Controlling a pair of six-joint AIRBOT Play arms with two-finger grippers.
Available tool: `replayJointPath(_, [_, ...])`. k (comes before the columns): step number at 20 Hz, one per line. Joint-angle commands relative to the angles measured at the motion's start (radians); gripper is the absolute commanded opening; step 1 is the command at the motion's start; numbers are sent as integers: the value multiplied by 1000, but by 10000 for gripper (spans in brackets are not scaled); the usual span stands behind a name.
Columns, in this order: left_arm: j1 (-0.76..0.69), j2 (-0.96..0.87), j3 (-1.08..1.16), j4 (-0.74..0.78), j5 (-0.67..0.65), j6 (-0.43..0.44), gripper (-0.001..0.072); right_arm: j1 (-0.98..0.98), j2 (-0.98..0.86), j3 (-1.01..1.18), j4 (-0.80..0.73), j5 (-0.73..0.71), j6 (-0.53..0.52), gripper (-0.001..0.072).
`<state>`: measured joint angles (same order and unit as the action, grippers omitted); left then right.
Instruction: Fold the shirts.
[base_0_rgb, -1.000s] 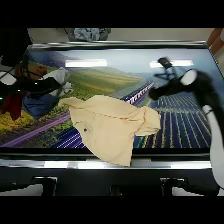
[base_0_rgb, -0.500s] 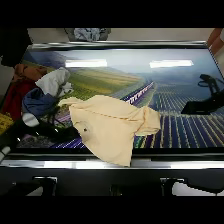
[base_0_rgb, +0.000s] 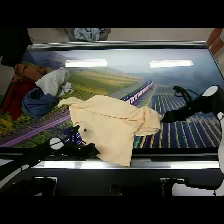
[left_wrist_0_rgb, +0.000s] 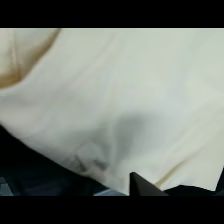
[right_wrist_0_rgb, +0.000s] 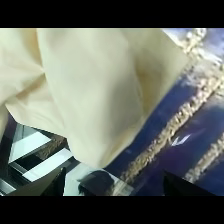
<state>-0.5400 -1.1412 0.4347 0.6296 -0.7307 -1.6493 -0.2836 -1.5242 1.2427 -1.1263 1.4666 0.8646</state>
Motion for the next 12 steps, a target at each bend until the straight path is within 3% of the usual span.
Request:
replayJointPath(1, [-39,-27,15,-27,135,-19,81,60,-53,-7,41,-14,-19,715])
replayJointPath(2, [-39,-27,30,-24,150,-7,32,84,-67,-7,41,-18,-20,714])
replayJointPath(5, [-39,-21,106,32,140,52,30,165,-109,-7,14,-79,13,706])
replayJointPath(6, [-39,-9,134,67,140,53,30,190,-122,-7,-15,-96,24,629])
replayJointPath(7, [-39,12,170,127,140,52,30,208,-127,-6,-47,-109,26,316])
replayJointPath(8, [-34,39,211,201,136,53,29,214,-120,-3,-75,-102,38,50])
replayJointPath(12, [137,209,511,469,22,52,29,209,39,130,-128,-131,21,38])
